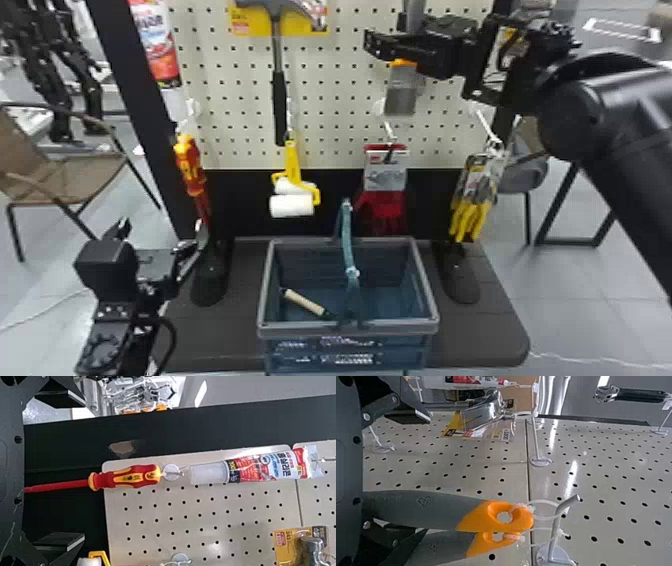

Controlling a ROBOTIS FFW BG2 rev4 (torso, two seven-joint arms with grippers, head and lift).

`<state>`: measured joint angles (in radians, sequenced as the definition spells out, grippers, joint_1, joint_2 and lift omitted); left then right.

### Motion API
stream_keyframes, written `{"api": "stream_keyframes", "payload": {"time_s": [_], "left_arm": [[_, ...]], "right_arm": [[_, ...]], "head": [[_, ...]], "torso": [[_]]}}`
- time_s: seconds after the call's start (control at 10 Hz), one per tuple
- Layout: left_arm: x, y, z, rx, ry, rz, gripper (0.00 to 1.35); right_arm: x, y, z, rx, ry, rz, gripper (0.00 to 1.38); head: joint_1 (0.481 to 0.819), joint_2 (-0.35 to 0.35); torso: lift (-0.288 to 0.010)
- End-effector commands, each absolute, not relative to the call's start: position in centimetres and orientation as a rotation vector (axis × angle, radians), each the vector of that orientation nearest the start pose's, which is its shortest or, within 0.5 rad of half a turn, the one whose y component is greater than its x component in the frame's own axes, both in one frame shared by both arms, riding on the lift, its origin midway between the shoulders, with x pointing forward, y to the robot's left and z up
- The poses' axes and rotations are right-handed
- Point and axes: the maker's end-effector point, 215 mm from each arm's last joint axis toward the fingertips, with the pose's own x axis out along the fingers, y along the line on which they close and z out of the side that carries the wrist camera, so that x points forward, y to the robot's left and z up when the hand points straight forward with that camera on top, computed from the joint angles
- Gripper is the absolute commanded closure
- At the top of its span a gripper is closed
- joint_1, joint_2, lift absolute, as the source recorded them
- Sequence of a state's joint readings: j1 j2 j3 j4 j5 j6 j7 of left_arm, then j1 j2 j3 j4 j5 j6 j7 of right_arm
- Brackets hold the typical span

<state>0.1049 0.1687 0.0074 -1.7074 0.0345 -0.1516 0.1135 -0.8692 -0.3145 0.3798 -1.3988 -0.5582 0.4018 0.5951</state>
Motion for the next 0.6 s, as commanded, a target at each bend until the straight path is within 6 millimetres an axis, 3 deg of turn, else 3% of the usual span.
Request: {"api": "stream_keyframes", "payload": {"time_s": [0.0, 0.5], "left_arm": [[56.1, 29.4, -27.4, 0.121, -0.190, 0.088, 0.12], [56.0, 29.1, -27.5, 0.115, -0.189, 0.087, 0.12]], "right_arm": [[68.2, -5.5, -1.8, -0.034, -0.158, 0.912, 0.01], [67.5, -10.1, -3.2, 0.066, -0.172, 0.784, 0.01]], "head": [[0.549, 0.000], [0.549, 0.000]], "torso": [[-0.100], [-0.100]]}}
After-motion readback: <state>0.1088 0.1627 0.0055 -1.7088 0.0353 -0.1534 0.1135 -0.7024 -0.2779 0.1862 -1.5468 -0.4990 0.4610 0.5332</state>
